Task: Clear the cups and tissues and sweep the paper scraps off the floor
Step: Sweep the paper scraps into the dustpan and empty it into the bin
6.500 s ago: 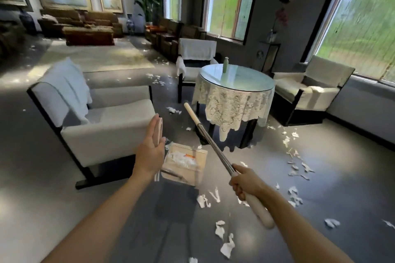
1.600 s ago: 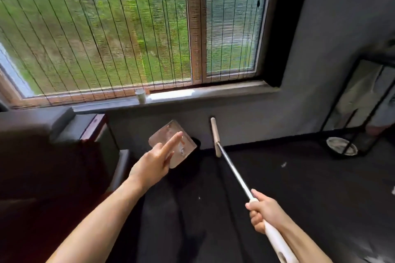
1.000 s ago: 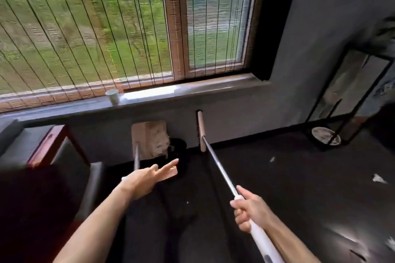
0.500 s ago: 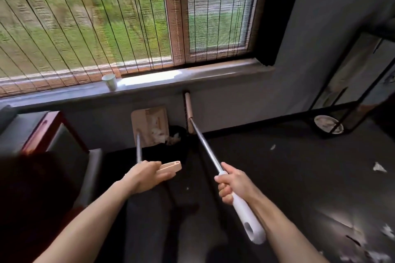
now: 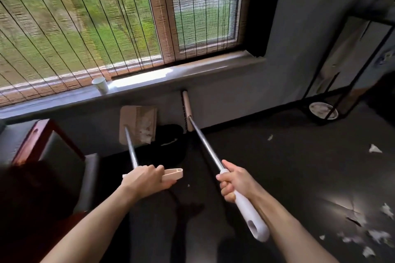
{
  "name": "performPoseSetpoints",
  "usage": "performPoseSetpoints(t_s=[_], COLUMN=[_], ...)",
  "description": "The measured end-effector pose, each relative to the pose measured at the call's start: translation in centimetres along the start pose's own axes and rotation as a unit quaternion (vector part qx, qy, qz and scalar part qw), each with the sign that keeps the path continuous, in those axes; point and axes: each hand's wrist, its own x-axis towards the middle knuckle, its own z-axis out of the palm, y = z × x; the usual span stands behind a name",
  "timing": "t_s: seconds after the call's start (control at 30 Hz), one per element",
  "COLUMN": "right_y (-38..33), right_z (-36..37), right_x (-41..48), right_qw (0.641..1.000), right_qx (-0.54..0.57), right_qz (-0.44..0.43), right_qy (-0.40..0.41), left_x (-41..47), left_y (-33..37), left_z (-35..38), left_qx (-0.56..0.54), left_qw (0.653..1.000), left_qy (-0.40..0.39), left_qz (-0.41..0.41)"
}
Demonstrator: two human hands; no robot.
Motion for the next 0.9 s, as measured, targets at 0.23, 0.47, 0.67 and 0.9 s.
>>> performPoseSetpoints(t_s=[0.23, 0.47, 0.67, 0.9], right_y=[0.7, 2.0, 2.1, 2.6], right_z=[-1.3, -2.7, -3.1, -3.8], right_x=[0.3, 0.9, -0.1, -1.2], right_qw=[1.000, 1.000, 0.999, 0.999], right_qx=[0.012, 0.003, 0.020, 0.007], right_qz=[-0.005, 0.007, 0.012, 0.012], right_qy=[0.009, 0.021, 0.031, 0.030], left_x=[-1.5, -0.7, -1.6, -3.2], left_y=[2.3, 4.5, 3.8, 4.9], left_z=[4.6, 8.0, 5.1, 7.0], left_qx=[0.086, 0.125, 0.125, 0.128], left_qw=[0.993, 0.977, 0.983, 0.976], left_qy=[-0.046, -0.083, -0.001, -0.099], left_qz=[0.073, 0.150, 0.138, 0.143])
